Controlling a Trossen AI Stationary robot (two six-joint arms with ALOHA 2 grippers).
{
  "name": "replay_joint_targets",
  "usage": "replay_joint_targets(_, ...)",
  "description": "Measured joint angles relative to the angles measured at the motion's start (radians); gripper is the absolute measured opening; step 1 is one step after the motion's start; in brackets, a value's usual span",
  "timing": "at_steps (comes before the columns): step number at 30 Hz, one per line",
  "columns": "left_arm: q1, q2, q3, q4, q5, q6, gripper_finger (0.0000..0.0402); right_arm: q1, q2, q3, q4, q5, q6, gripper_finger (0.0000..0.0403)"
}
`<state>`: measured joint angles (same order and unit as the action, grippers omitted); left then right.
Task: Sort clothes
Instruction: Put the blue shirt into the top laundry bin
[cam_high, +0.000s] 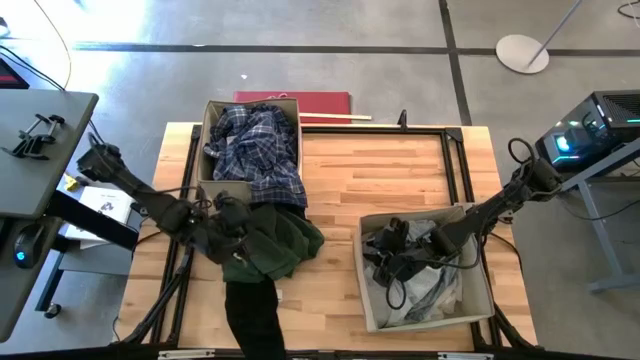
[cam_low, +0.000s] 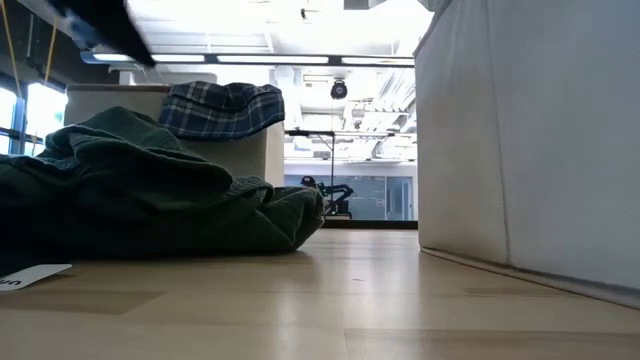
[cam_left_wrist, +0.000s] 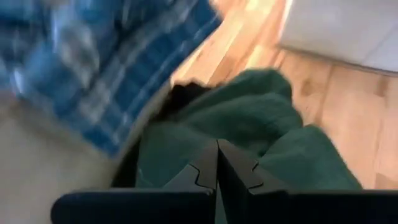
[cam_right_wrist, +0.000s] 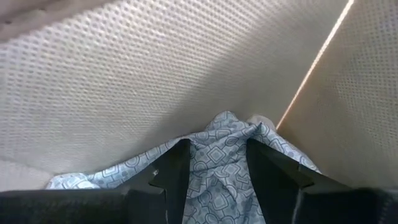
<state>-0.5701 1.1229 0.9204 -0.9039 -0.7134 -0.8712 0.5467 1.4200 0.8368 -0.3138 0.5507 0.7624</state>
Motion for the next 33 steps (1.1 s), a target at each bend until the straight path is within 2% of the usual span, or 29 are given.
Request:
replay_joint_targets(4,-0.018,0.008,-0.093,-0.007,0.007,-0.206,0.0006,-0.011,0.0,0.0,0.019,0.002,0.006,0.0151)
replay_joint_targets(7,-0.017,0.008,-0.176,0.019,-0.005,-0.339,0.0029,-0.016,0.0,0.0,0.026,0.001,0.022,0.0151)
replay_joint_targets(13,-0.01,0.008,-0.331,0.259,-0.032,-0.456,0.0104,-0.017,0.0,0.0,0.027,0.002,-0.004,0.0151)
replay_joint_targets(16,0.005,0.008,-0.392,0.387,-0.064,-0.461,0.0143,-0.017,0.0,0.0,0.027,0.004,-0.024,0.0151)
replay_joint_targets(18,0.023,0.008,-0.419,0.414,-0.067,-0.462,0.0163,-0.022,0.0,0.0,0.028,0.006,-0.053,0.0151)
replay_joint_targets(24,0.096,0.027,-0.463,0.431,-0.104,-0.481,0.0183,-0.065,0.0,0.0,0.033,0.006,-0.091,0.0151)
replay_joint_targets(29,0.12,0.047,-0.464,0.498,-0.294,-0.426,0.0184,-0.098,0.0,0.0,0.035,-0.005,-0.09,0.0151)
replay_joint_targets(33,0.115,0.047,-0.464,0.655,-0.38,-0.263,0.0184,-0.102,0.0,0.0,0.035,-0.006,-0.09,0.0151)
